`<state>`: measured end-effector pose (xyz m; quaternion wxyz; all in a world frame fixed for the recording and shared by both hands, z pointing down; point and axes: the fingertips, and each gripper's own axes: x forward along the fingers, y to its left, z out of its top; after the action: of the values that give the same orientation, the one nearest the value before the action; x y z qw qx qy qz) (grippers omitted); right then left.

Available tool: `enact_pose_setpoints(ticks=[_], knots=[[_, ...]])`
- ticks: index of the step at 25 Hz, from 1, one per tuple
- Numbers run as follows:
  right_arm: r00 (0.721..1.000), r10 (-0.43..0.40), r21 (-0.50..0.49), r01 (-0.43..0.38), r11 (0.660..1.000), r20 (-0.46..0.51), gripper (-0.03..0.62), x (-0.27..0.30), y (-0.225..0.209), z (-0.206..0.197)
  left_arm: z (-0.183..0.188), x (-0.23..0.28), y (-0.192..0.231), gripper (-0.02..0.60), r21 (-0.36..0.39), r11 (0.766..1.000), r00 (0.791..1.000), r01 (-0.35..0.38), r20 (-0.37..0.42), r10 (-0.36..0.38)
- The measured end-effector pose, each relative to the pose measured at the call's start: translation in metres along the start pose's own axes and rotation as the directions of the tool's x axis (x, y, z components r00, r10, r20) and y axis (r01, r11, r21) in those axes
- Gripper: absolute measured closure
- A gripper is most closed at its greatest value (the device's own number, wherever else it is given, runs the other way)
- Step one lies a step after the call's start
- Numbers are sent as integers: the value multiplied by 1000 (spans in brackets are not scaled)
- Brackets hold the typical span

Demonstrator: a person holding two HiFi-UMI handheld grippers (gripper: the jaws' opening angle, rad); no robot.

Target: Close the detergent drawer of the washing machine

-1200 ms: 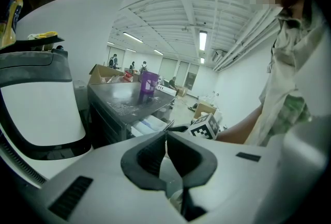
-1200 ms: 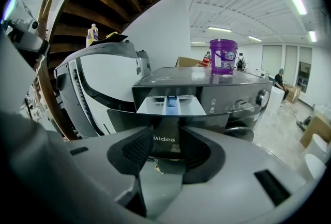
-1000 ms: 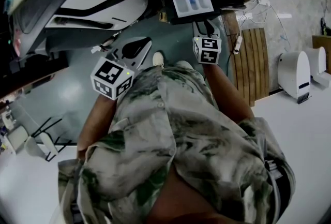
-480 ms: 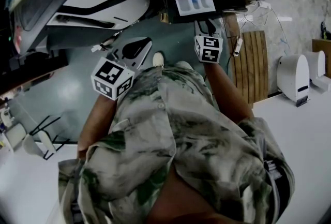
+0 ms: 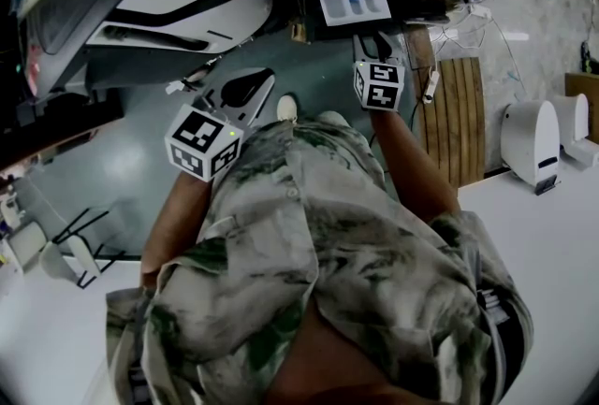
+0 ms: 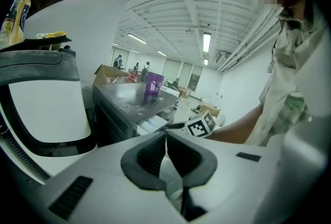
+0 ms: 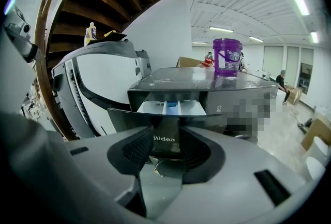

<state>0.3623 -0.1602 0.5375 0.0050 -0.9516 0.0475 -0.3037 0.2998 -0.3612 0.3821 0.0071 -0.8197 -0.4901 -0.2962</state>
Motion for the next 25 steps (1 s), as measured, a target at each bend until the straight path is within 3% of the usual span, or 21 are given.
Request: enact_pose_setpoints(ticks=[25], knots=[[1000, 2, -7, -2, 1000, -3, 424, 21, -1, 14, 2, -3, 15, 555, -17, 1000, 1000, -11, 4, 11]])
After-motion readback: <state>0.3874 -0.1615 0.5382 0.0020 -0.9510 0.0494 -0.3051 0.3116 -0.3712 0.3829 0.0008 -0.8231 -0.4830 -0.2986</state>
